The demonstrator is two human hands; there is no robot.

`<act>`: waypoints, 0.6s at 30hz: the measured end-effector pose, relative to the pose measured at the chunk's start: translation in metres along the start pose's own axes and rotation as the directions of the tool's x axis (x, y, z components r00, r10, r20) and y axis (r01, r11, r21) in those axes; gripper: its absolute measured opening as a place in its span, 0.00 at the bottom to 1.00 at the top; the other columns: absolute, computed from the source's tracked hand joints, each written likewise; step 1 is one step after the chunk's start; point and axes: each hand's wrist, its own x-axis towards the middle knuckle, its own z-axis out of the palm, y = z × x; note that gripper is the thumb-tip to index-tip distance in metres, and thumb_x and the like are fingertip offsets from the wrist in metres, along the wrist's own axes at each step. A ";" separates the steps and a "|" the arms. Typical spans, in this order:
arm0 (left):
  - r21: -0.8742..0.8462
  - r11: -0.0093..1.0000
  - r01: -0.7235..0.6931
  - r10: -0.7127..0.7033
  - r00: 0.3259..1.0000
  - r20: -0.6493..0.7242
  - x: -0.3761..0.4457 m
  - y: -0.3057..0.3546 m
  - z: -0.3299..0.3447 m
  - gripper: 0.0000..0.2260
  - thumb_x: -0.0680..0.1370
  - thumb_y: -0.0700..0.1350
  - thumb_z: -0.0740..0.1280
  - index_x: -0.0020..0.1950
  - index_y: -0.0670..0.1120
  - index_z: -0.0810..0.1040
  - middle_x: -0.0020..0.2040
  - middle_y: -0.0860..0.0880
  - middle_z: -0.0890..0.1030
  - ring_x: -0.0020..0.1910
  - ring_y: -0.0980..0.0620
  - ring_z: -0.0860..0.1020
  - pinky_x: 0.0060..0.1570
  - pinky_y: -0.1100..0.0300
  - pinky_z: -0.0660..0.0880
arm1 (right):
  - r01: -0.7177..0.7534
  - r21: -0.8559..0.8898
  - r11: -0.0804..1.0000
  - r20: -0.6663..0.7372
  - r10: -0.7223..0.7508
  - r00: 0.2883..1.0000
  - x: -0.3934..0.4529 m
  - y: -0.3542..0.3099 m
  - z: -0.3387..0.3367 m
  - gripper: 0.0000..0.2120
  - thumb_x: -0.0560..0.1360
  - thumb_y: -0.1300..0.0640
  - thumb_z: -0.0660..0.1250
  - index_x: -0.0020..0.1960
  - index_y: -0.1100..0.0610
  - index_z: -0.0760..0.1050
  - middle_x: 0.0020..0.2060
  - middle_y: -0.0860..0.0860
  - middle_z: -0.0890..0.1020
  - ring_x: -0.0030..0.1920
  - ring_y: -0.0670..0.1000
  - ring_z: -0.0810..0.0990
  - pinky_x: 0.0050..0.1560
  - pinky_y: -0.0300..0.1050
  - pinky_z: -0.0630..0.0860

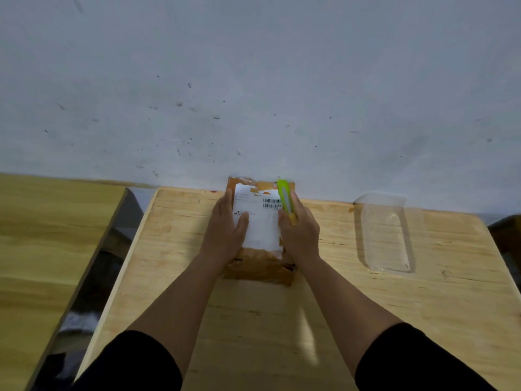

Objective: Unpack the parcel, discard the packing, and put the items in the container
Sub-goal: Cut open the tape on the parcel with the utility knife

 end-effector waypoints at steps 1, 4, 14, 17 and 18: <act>-0.005 1.000 0.012 -0.012 1.000 -0.007 -0.002 0.000 0.000 0.28 0.79 0.46 0.60 0.75 0.44 0.52 0.72 0.43 0.64 0.69 0.47 0.63 0.64 0.59 0.60 | -0.001 0.005 1.000 0.011 0.001 1.000 -0.001 0.000 -0.001 0.25 0.78 0.55 0.60 0.73 0.49 0.60 0.51 0.58 0.79 0.51 0.56 0.76 0.46 0.40 0.65; -0.014 0.999 0.040 -0.041 0.999 -0.028 -0.017 0.001 0.000 0.28 0.79 0.47 0.60 0.75 0.44 0.51 0.72 0.43 0.64 0.69 0.47 0.64 0.64 0.59 0.61 | -0.009 0.011 1.000 0.050 0.008 0.999 -0.009 -0.004 -0.007 0.24 0.78 0.55 0.59 0.73 0.49 0.59 0.53 0.57 0.79 0.53 0.55 0.76 0.46 0.39 0.65; 0.016 1.000 0.017 -0.018 0.996 0.084 -0.115 -0.001 -0.039 0.29 0.79 0.48 0.59 0.76 0.44 0.49 0.73 0.42 0.61 0.70 0.46 0.63 0.66 0.57 0.62 | -0.153 0.087 0.984 0.087 0.145 0.986 -0.128 -0.022 -0.030 0.23 0.79 0.51 0.58 0.73 0.47 0.59 0.58 0.57 0.76 0.49 0.46 0.68 0.42 0.32 0.60; 0.007 1.000 0.007 -0.008 0.995 0.104 -0.156 -0.011 -0.050 0.29 0.79 0.47 0.59 0.76 0.44 0.49 0.73 0.42 0.61 0.70 0.46 0.63 0.65 0.58 0.61 | -0.175 0.134 0.975 0.057 0.169 0.984 -0.176 -0.026 -0.030 0.23 0.78 0.52 0.60 0.72 0.48 0.61 0.57 0.58 0.77 0.49 0.46 0.69 0.43 0.31 0.62; -0.003 1.000 0.000 0.000 0.995 0.105 -0.167 -0.016 -0.053 0.29 0.79 0.47 0.60 0.76 0.44 0.49 0.73 0.42 0.62 0.69 0.45 0.63 0.65 0.58 0.61 | -0.174 0.147 0.974 0.050 0.168 0.984 -0.190 -0.026 -0.029 0.23 0.78 0.52 0.61 0.72 0.49 0.62 0.56 0.58 0.77 0.49 0.46 0.70 0.41 0.30 0.62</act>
